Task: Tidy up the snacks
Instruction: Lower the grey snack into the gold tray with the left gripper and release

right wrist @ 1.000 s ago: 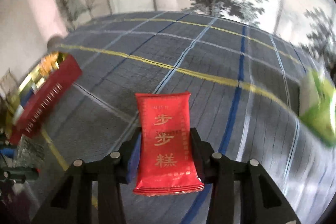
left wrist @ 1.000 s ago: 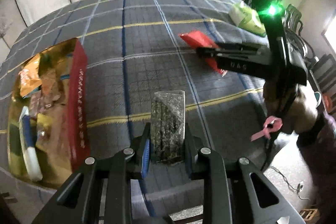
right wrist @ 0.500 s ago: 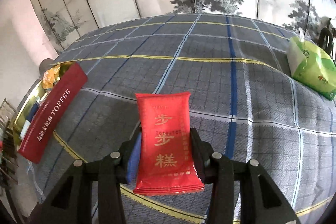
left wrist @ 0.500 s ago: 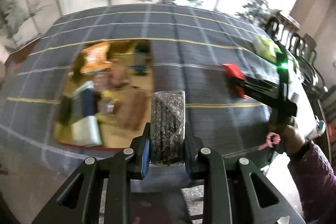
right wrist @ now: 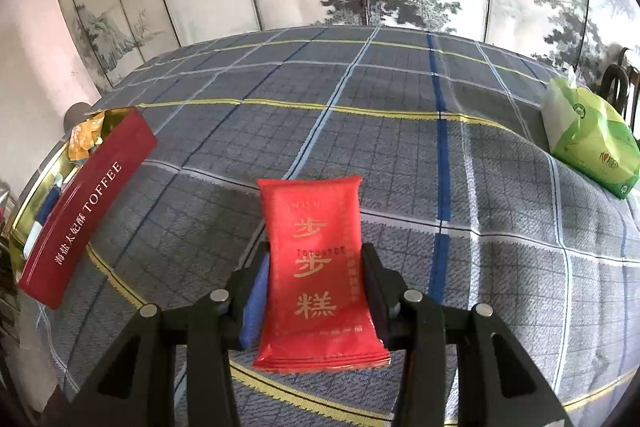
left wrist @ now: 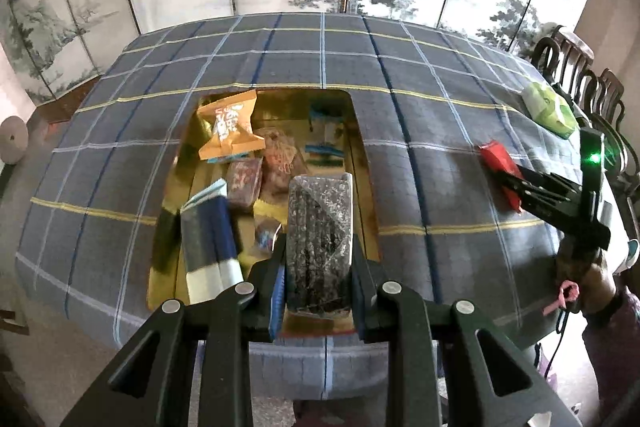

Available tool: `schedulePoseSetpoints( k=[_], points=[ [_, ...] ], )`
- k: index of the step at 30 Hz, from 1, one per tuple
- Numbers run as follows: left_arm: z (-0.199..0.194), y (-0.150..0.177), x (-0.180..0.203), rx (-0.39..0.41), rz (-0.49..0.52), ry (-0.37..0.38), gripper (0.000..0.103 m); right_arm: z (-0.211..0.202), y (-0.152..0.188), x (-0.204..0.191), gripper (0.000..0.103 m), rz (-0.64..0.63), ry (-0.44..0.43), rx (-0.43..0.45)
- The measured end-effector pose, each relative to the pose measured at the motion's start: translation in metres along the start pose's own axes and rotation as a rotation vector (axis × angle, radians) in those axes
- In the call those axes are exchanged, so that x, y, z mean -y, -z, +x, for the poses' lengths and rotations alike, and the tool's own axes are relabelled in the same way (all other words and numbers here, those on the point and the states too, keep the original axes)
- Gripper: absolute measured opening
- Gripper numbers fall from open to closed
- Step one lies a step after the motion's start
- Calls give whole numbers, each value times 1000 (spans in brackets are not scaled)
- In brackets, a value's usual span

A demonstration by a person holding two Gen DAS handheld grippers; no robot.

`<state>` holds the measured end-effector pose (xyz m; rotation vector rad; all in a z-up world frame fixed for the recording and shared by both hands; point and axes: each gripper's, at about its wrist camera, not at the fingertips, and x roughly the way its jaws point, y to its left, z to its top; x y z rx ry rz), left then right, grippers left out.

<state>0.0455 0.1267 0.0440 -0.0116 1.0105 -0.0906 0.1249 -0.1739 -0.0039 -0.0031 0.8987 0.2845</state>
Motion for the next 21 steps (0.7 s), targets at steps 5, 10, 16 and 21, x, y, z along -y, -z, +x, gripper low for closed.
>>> schedulePoseSetpoints(
  k=[5,10,16,21],
  points=[
    [16,-12,1,-2,18,-13,23,0,0,-1,44,-2,2,-1],
    [34,-27,0,-3,21,-26,23,1,0,-1,44,-2,2,-1],
    [50,-37,4,1,31,-48,23,1,0,-1,44,-3,2,-1],
    [59,-42,3,-5,25,-50,23,1,0,-1,44,-3,2,-1]
  ],
)
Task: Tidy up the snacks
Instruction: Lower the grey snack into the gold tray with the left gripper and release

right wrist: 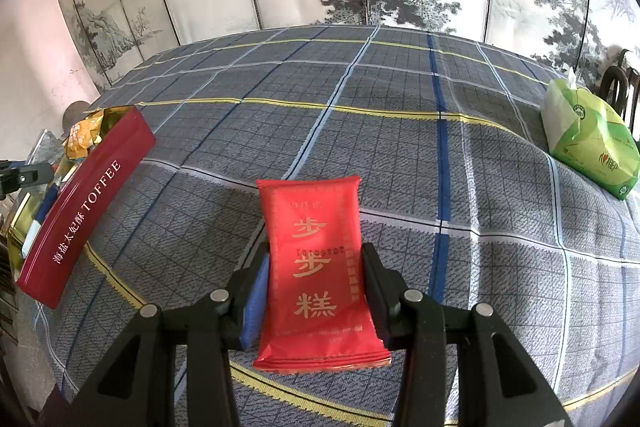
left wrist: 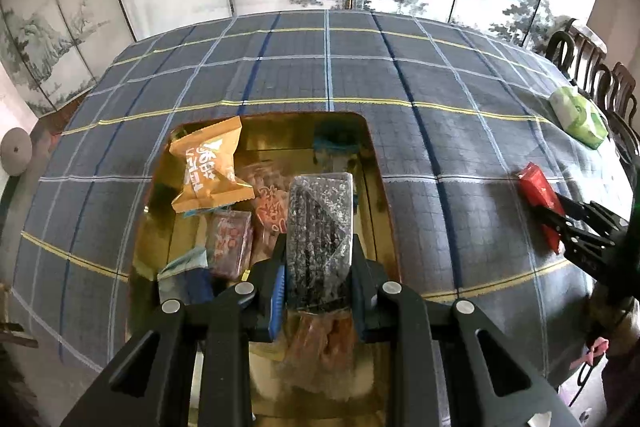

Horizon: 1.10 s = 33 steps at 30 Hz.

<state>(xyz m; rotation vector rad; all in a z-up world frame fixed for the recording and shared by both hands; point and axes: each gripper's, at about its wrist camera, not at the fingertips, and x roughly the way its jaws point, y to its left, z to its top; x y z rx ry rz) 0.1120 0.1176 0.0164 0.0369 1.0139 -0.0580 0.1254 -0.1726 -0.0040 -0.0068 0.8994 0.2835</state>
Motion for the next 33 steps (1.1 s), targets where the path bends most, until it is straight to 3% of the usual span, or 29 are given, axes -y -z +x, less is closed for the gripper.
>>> schedulePoseSetpoints(
  k=[21,33],
  points=[
    [22,-5,-1,-21,-10,-12,23,0,0,-1,44,-2,1,-1],
    [15,-9,3,20,11,-43,24,1,0,-1,44,-2,1,-1]
  ],
)
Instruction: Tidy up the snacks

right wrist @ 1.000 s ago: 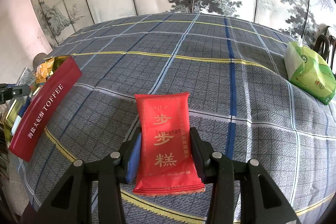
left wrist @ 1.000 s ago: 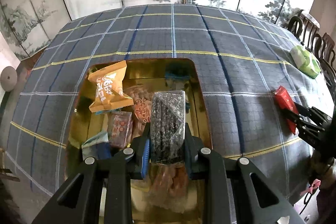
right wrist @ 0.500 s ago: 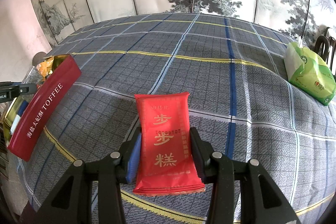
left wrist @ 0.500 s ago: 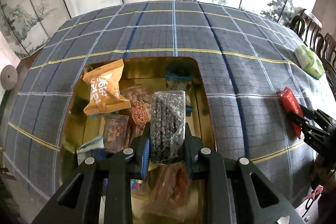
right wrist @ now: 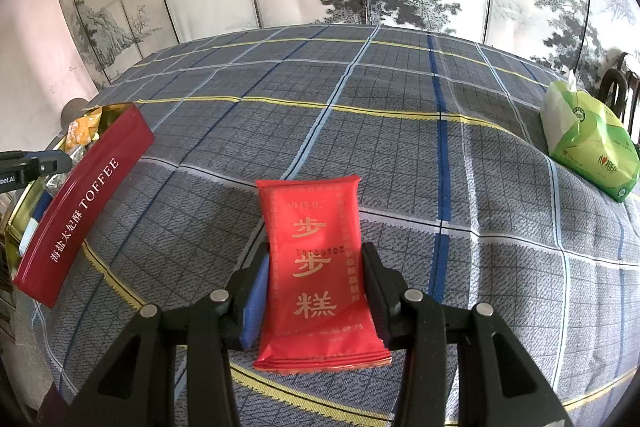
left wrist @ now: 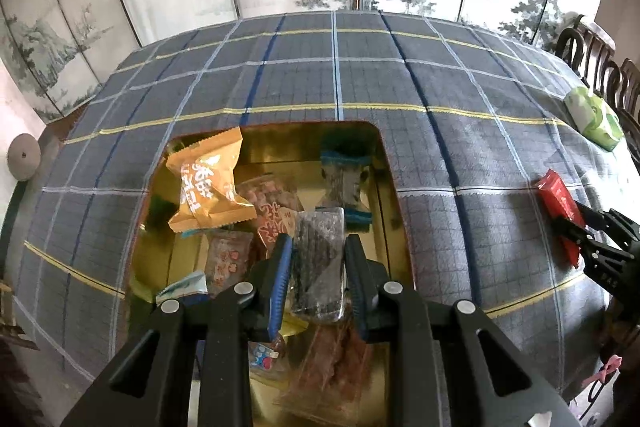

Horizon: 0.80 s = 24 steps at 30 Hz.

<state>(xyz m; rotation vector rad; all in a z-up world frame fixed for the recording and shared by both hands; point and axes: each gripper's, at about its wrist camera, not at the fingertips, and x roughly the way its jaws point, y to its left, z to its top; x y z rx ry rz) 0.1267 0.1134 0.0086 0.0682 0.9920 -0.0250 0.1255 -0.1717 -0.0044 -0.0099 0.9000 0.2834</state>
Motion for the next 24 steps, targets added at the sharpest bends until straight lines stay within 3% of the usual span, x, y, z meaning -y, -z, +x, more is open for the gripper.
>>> schedulePoseSetpoints(
  k=[5,8,13,19,24],
  points=[
    [-14,2,3,39,10,-35,26,0,0,0,44,-1,1,0],
    [-25,5,5,50,9,-47,33,0,0,-1,44,-2,2,-1],
    [-51,15,7,93,19,-101,59,0,0,-3,44,-29,28,-8],
    [-75,30,10,124,45,-162,66,-5,1,0,44,1,14,-34],
    [-89,46,2,126,-5,-186,74,-15,9,0,44,44,-12,-45]
  ],
)
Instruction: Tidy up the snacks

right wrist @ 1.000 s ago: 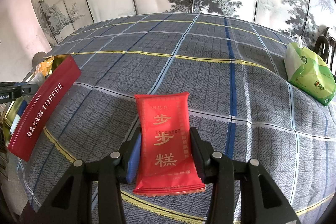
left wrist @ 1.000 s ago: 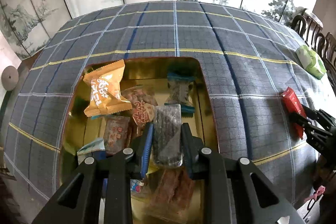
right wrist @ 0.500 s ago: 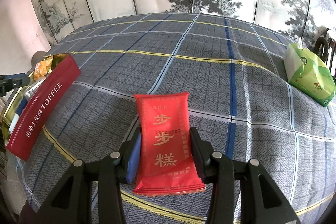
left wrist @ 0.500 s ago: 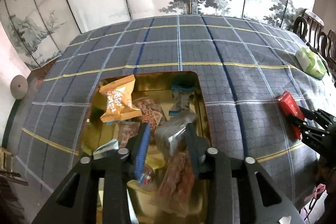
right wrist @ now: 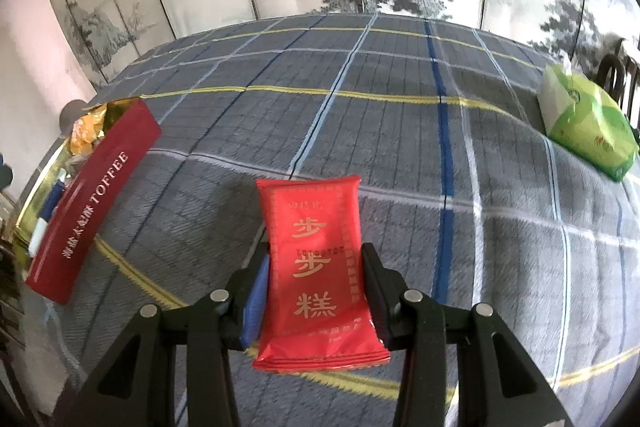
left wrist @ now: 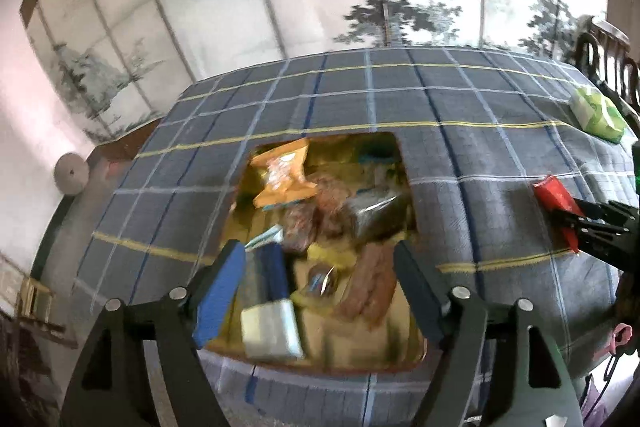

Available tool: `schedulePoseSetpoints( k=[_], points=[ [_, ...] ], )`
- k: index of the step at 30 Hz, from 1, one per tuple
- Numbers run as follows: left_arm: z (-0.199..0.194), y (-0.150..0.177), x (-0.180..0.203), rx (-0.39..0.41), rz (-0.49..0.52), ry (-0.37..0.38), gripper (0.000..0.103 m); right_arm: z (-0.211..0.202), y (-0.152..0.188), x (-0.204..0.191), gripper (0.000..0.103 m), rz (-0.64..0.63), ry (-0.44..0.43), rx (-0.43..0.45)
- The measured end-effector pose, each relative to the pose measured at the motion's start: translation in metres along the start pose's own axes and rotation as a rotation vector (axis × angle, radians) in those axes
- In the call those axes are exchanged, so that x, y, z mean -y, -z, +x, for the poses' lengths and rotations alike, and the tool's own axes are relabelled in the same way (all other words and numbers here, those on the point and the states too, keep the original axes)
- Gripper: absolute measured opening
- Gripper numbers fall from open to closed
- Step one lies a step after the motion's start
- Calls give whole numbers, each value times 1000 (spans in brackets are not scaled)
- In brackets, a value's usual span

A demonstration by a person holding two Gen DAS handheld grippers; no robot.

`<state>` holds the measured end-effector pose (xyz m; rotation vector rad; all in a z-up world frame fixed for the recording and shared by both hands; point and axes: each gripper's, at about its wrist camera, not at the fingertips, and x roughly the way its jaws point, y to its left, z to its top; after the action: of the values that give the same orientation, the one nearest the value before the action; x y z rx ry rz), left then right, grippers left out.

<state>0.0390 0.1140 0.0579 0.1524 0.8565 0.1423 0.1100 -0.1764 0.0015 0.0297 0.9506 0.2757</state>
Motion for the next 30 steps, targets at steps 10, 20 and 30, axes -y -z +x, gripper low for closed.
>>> schedulePoseSetpoints(
  k=[10,20,30],
  points=[
    [-24,42,-31,-26,-59,-34,82,-28,18,-9,44,41,-48,11],
    [-40,68,-58,-22,-114,-76,85,-67,4,-81,44,-43,-174,70],
    [-40,74,-72,-7,-156,-57,86,-58,-23,-171,44,-115,-331,43]
  ],
)
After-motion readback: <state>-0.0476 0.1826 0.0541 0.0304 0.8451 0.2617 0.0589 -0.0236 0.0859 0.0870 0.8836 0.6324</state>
